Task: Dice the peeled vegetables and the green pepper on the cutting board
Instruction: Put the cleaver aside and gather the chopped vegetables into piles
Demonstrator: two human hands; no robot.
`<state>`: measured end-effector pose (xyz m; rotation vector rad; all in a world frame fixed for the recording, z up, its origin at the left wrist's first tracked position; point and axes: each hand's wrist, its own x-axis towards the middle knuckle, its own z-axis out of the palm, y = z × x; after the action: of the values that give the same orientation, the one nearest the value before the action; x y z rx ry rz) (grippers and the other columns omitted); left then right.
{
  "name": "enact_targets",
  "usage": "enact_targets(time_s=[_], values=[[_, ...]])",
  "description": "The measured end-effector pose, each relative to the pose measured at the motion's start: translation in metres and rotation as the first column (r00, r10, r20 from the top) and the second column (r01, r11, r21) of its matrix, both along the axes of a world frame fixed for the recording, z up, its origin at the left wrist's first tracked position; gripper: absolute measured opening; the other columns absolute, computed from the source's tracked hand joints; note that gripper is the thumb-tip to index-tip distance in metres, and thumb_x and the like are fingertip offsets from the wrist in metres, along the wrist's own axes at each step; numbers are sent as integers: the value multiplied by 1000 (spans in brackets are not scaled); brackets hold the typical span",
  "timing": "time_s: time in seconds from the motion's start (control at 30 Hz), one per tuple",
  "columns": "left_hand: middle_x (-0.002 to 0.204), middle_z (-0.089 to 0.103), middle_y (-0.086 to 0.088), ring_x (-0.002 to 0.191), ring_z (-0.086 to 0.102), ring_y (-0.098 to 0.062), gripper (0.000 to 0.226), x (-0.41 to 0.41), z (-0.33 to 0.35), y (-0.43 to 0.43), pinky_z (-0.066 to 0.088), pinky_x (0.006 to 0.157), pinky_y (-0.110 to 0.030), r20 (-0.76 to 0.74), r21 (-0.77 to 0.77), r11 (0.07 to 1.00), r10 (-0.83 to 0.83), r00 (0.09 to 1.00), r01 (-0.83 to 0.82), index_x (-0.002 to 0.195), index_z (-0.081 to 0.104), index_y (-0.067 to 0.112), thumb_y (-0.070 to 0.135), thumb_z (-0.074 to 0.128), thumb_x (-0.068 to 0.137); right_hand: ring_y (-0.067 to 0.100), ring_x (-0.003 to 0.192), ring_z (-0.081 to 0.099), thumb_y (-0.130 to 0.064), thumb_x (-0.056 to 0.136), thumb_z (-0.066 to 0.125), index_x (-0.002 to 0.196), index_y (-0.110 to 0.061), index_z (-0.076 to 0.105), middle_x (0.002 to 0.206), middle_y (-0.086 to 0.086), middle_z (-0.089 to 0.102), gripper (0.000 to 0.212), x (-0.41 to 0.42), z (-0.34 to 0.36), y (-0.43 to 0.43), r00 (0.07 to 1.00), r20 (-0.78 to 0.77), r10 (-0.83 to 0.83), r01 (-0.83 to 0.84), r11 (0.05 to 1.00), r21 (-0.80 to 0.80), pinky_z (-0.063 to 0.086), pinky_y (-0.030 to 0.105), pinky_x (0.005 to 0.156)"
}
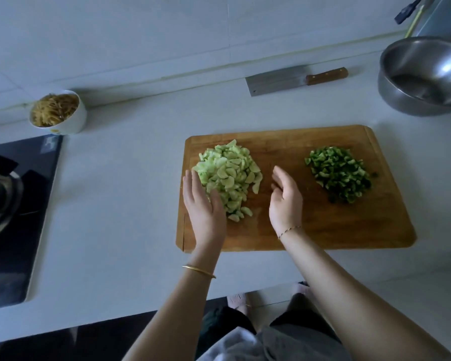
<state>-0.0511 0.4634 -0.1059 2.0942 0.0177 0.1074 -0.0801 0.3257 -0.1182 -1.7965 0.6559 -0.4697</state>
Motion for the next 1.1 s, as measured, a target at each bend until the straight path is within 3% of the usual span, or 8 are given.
enact_targets(time_s=[0.27,0.33,0.5,0.6,0.73,0.87,0.97,1.1], values=[[154,20,-6,143,16,-20,61,-23,7,-4,14,115,-30,-134,-27,963,264,955,-269,147,26,12,0,39,89,15,102,63,15,87,44,123,-2,59,120,11,62,42,-5,20,-23,977,-90,195,-205,972,-115,45,5,82],[153,22,-7,142,18,-21,64,-29,10,-4,15,116,-34,-166,-8,959,278,946,-284,146,27,11,-2,40,85,12,93,61,5,87,57,119,-3,62,116,10,63,33,-17,23,-37,931,-179,317,-354,902,-246,47,11,83],[158,12,-10,146,3,-21,82,-53,5,-15,8,119,-38,-162,200,958,240,957,-206,149,14,5,19,60,83,34,118,55,-22,81,75,118,3,61,121,18,61,47,-41,4,-45,820,-327,471,-572,637,-517,46,39,101],[158,4,-14,147,-3,-24,112,-63,-3,-19,1,120,-36,-145,387,915,178,973,-109,149,3,0,47,72,76,41,128,47,-50,87,53,127,8,54,133,25,52,70,-51,-9,-40,778,-423,465,-627,516,-584,40,47,107],[158,5,-16,146,-4,-27,120,-65,-6,-20,1,120,-36,-142,472,879,149,979,-65,148,-1,-2,56,71,73,38,137,35,-77,82,31,136,7,45,145,22,42,100,-59,-16,-45,682,-493,540,-707,314,-634,26,51,115],[158,6,-16,147,-3,-26,119,-64,-8,-22,2,120,-36,-148,480,874,169,974,-79,149,-1,-2,57,70,73,34,137,35,-75,77,49,133,6,48,142,19,45,99,-60,-20,-51,618,-532,579,-711,122,-693,30,51,113],[158,9,-14,147,0,-25,117,-64,-9,-25,3,120,-34,-141,488,868,185,973,-94,149,2,0,58,69,74,33,135,35,-62,67,74,131,8,51,140,20,48,98,-57,-23,-55,634,-504,587,-676,104,-729,25,46,116],[158,13,-12,147,4,-24,113,-63,-5,-41,5,118,-31,-121,523,844,212,970,-119,150,5,2,61,66,75,32,134,33,-65,74,58,129,9,53,139,20,49,92,-47,-24,-74,613,-497,614,-681,92,-727,24,45,114]])
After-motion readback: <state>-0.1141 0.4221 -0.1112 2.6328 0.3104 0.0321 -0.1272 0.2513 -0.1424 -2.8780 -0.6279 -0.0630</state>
